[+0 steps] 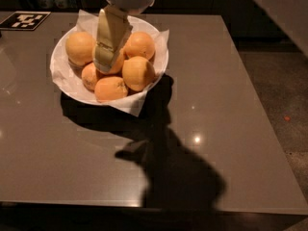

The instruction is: Pick orange from white bowl

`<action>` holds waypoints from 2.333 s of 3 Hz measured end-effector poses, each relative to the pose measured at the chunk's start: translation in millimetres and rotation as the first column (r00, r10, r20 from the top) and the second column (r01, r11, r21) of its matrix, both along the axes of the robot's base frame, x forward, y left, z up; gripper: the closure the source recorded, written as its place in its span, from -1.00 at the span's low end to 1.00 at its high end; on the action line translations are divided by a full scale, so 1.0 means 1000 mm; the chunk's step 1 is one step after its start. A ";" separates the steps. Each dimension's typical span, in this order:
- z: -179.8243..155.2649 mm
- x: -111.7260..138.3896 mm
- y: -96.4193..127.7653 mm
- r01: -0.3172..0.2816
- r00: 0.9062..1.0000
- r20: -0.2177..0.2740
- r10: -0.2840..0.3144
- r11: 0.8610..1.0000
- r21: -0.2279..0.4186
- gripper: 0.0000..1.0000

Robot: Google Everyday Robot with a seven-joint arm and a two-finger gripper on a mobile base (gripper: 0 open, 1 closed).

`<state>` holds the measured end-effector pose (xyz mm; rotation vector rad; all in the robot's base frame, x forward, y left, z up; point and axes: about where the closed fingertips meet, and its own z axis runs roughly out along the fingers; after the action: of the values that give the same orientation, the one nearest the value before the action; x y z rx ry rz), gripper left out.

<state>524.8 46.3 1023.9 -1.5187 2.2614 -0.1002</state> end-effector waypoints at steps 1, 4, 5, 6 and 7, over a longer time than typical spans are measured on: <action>-0.014 0.015 0.013 0.021 0.999 -0.036 -0.020 1.000 0.011 -1.00; -0.028 0.038 0.056 0.037 0.997 -0.071 -0.030 0.995 0.090 -1.00; -0.043 0.048 0.067 0.078 0.990 -0.127 -0.065 0.992 0.098 -0.86; -0.051 0.053 0.068 0.114 0.983 -0.155 -0.098 0.989 0.099 -0.82; -0.055 0.056 0.074 0.126 0.979 -0.170 -0.109 0.988 0.092 -0.60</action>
Offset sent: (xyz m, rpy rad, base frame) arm 0.0128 0.0112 -0.0116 0.0093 0.0307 -0.0174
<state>580.8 120.6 969.0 -1.3852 2.4455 0.1103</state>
